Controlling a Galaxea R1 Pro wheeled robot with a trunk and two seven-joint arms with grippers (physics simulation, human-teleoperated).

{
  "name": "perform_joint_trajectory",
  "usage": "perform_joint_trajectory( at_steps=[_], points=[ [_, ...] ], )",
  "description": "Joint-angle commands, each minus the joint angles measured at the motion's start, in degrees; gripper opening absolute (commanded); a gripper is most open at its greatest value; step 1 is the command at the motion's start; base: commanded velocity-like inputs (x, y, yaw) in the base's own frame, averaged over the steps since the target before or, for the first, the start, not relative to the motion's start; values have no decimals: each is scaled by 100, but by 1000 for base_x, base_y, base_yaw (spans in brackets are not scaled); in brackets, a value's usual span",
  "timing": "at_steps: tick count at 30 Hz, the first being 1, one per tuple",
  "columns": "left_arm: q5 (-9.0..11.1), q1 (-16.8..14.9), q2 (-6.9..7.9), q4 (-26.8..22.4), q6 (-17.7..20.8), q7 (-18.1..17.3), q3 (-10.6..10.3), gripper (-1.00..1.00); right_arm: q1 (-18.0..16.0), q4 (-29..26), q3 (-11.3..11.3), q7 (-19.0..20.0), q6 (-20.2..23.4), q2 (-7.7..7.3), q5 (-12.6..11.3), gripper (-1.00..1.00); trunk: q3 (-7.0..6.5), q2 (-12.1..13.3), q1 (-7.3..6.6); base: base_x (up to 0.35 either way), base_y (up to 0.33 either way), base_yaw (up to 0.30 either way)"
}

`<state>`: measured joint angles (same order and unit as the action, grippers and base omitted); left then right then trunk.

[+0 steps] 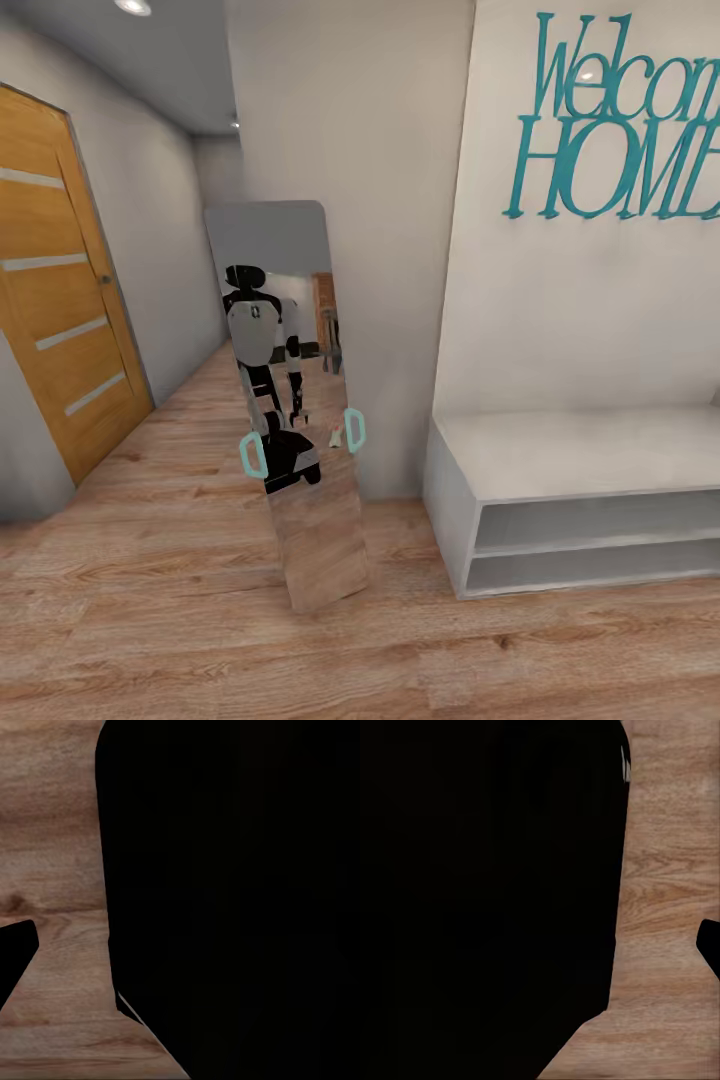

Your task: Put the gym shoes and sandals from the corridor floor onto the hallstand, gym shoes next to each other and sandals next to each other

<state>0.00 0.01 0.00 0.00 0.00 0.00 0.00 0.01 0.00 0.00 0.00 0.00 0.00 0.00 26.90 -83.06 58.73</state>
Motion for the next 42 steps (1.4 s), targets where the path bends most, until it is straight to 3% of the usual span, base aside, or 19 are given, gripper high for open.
perform_joint_trajectory(
  at_steps=[1, 6, 8, 15, 24, 27, 34, 42],
  points=[
    [33, -34, 33, -33, -33, -18, 33, 100, -34, -33, 9, -26, -33, -33, 9, 100, 3, -2, 0, 0, 0, 0],
    [30, -200, 105, -196, -194, -24, 38, 100, -94, -196, 12, -26, -194, -194, 9, 100, 3, -2, 0, 0, 0, 0],
    [26, -266, 72, -261, -258, -28, 34, 100, -102, -261, 14, -26, -258, -134, 7, 100, 3, -2, 0, 0, 0, 0],
    [19, -34, 52, -30, -110, -34, 15, 100, -194, -394, 17, -19, -179, 92, 3, 100, 3, -2, 0, 0, 0, 0],
    [11, 105, 70, 122, 179, -35, 10, 100, -232, -301, 13, -21, 110, 128, 0, 100, 3, -2, 0, 0, 0, 0],
    [10, 108, 84, 70, 219, -35, 9, 100, -235, -327, 11, -24, 131, 106, 0, 100, 3, -2, 0, 0, 0, 0],
    [13, 26, 274, -156, 216, -35, 9, 100, -238, -553, 6, -20, 139, -120, 0, 100, 3, -2, 0, 0, 0, 0],
    [6, -118, 327, -416, 200, -41, -3, 100, -238, -811, -10, -25, 127, -272, 0, 100, 3, -2, 0, 0, 0, 0]
  ],
)
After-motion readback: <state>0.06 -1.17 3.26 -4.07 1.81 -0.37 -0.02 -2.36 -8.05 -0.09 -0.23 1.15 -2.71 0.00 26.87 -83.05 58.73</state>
